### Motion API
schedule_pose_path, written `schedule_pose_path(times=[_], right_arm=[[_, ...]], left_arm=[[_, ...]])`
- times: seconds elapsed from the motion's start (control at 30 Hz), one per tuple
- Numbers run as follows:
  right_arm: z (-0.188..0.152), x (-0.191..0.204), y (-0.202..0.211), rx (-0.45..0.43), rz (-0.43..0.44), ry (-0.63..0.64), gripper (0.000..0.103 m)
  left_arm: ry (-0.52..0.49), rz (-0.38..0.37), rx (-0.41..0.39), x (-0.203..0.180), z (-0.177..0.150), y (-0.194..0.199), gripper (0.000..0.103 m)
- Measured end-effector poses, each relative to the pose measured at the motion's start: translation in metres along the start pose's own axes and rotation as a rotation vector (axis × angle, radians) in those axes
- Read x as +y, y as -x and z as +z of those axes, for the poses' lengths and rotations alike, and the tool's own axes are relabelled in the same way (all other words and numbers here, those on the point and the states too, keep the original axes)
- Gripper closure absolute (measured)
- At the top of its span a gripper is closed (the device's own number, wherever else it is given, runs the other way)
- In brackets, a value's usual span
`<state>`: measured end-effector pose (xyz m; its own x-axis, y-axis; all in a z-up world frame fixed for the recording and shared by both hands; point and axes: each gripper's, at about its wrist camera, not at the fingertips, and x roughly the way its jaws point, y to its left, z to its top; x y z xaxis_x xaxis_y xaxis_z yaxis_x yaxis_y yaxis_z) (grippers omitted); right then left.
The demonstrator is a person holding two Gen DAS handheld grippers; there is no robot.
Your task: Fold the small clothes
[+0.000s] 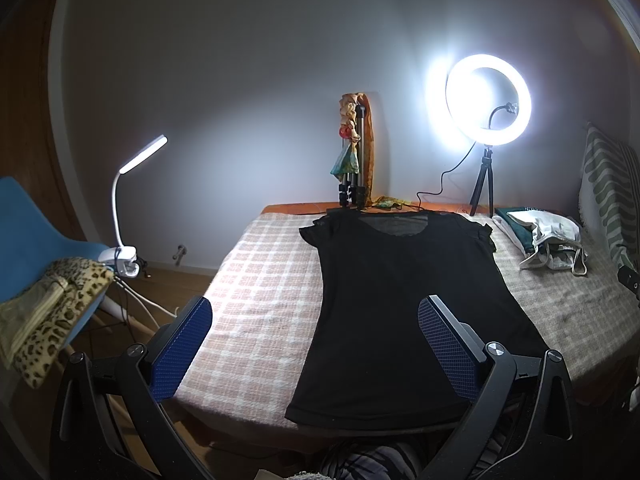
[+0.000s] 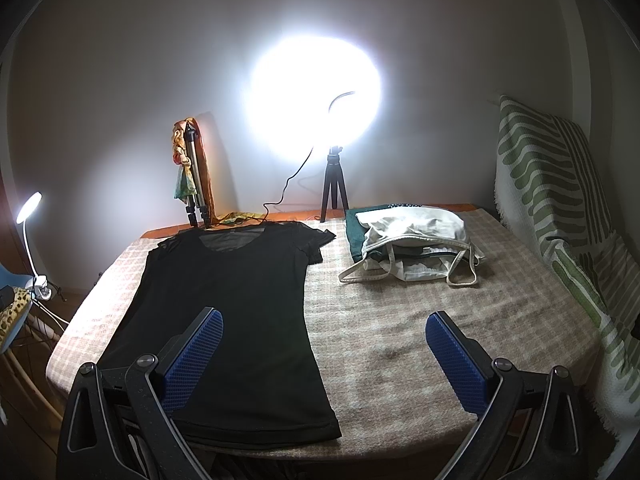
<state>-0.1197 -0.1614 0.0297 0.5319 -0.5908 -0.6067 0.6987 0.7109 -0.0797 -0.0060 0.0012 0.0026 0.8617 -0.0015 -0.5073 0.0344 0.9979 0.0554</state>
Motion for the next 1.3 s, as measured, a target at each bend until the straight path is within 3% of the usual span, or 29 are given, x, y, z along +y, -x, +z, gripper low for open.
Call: schedule_pose_path(times=[1.3], right_arm=[[0.001,0.008,-0.006,0.011,0.005,0.014,0.0]], left_arm=[[0.012,0.008,0.019,0.007,-0.007,-0.011,0.0]])
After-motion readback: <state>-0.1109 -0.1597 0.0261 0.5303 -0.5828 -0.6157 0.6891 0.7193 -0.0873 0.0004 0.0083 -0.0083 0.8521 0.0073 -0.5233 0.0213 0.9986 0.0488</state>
